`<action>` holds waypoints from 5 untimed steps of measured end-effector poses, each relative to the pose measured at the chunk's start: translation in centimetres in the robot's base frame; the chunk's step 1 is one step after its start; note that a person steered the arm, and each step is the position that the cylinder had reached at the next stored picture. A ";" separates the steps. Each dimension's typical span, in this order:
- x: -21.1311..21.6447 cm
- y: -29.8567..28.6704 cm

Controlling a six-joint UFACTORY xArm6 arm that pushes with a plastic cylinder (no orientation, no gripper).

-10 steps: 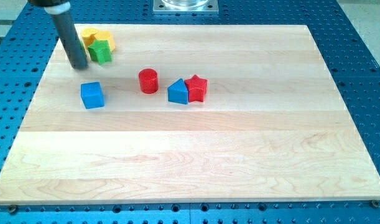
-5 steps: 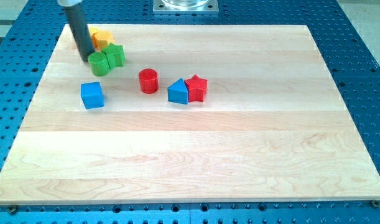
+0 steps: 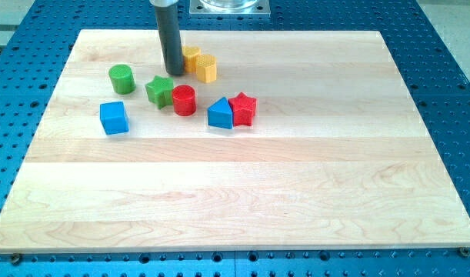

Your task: Move the cube to the top left of the board

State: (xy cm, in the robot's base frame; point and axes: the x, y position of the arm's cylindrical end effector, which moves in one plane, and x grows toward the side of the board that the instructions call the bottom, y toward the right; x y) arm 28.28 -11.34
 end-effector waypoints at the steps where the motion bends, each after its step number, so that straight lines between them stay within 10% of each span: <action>1: -2.1 -7.3; 5: 9.1 -10.2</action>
State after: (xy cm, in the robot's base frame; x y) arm 37.39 -21.51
